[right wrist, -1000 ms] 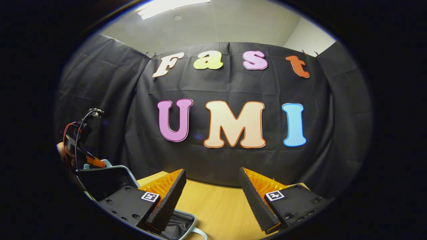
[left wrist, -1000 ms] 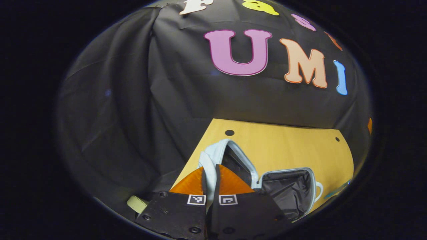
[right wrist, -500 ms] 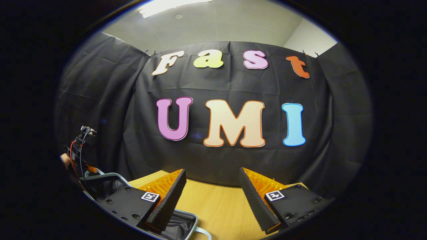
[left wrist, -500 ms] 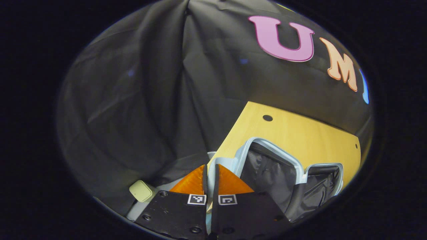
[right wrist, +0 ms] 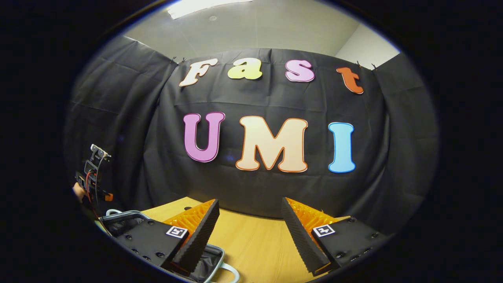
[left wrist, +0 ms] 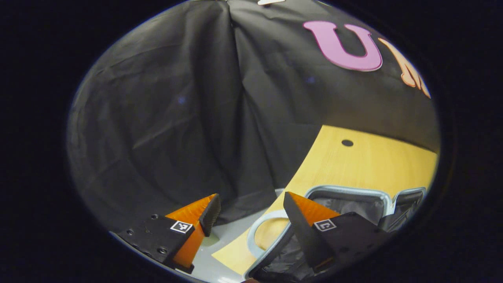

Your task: First open the suitcase, pack the skin care products into it, and then close the suitcase.

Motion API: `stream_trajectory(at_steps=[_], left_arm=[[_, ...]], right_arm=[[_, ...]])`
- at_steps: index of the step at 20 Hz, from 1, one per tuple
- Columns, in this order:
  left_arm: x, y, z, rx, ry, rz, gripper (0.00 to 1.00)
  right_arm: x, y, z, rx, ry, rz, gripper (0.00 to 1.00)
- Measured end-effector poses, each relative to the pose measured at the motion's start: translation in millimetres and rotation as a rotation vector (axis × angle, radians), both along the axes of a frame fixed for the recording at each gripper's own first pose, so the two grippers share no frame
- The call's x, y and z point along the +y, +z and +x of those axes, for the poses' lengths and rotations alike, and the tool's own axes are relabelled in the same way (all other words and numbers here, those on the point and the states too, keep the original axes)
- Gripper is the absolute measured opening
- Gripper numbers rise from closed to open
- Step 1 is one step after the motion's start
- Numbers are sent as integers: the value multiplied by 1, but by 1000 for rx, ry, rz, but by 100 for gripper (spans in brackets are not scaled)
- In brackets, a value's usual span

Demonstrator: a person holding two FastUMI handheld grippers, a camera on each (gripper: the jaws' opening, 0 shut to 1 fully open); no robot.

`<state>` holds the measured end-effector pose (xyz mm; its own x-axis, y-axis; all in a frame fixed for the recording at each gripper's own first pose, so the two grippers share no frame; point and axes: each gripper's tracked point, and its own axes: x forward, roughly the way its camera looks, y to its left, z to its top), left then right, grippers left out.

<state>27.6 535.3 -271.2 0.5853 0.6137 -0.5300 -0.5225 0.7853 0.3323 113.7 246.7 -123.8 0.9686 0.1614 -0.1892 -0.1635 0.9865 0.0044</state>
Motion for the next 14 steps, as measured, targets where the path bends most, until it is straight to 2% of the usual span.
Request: stream_trajectory(at_steps=[3, 8, 14], left_arm=[[-35, 46, 13, -148, -52, 63, 94], [-133, 119, 9, -265, -150, 8, 94], [-239, 156, 25, -368, -269, -42, 94]], right_arm=[[-20, 2, -5, 3, 2, 20, 99], [-59, 9, -15, -2, 6, 42, 99], [-108, 19, -32, -24, -1, 70, 99]])
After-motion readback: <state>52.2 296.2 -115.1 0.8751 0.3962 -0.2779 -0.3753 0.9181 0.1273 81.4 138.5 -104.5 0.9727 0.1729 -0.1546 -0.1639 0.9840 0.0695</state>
